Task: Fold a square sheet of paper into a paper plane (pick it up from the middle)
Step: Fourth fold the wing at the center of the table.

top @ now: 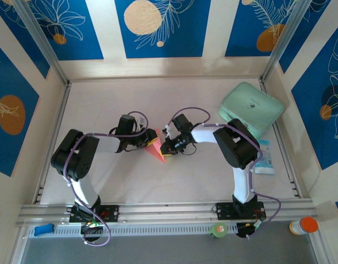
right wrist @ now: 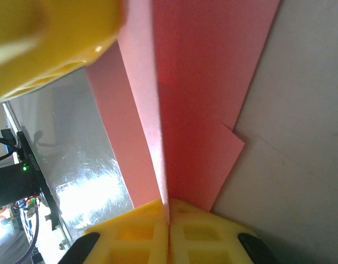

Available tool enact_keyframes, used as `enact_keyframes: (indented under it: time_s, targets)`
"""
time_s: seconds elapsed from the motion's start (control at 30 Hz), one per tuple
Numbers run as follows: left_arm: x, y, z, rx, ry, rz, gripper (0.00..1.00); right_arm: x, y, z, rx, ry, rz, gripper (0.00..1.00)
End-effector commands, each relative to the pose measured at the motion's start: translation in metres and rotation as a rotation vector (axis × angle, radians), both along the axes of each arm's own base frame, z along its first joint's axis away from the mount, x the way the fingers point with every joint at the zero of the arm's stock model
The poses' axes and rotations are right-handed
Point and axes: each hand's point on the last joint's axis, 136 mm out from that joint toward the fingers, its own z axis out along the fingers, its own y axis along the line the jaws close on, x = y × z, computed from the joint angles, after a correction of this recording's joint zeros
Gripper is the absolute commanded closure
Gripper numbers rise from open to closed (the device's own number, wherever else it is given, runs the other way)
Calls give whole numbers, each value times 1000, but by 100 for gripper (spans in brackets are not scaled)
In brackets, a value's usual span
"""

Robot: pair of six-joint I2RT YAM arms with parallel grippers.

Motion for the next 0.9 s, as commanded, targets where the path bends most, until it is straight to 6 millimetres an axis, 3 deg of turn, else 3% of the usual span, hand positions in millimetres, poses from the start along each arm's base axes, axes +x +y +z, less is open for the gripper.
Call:
enact_keyframes:
  time_s: [0.0, 0.37, 0.73, 0.87]
  targets:
    - [3, 4, 23, 5, -81, 11, 68, -10, -28, -43, -148, 50, -40, 93]
    - [-10, 12, 2, 10, -46, 30, 74, -7, -32, -44, -137, 59, -67, 95]
    - [-2, -5, -1, -36, -36, 2, 78, -6, -31, -43, -135, 60, -60, 94]
    - [-2, -7, -5, -31, -24, -5, 78, -5, -31, -42, -135, 58, -61, 89]
